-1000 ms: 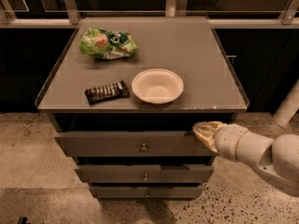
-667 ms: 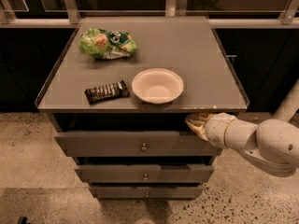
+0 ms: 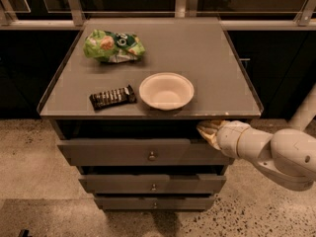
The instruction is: Open top drawer
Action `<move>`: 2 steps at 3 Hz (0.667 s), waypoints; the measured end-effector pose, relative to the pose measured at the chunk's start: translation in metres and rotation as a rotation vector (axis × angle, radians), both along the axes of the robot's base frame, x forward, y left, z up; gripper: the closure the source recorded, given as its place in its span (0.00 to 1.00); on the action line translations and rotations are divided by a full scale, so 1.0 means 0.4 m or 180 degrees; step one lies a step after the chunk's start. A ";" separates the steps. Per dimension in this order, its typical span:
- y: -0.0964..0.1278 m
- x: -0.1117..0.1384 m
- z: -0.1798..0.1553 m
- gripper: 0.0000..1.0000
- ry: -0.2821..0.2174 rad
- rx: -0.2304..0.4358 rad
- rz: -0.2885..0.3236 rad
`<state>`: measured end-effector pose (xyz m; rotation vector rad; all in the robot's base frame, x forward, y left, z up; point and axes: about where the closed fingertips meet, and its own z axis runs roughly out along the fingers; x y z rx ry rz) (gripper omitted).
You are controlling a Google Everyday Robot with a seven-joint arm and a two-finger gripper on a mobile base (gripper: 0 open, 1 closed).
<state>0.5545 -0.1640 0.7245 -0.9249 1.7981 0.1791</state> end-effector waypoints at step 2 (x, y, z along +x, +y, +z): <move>0.008 -0.001 -0.064 1.00 0.0055 0.0047 -0.0212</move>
Offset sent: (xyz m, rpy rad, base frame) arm 0.0007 0.0033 -0.0401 0.0227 0.0256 -0.1045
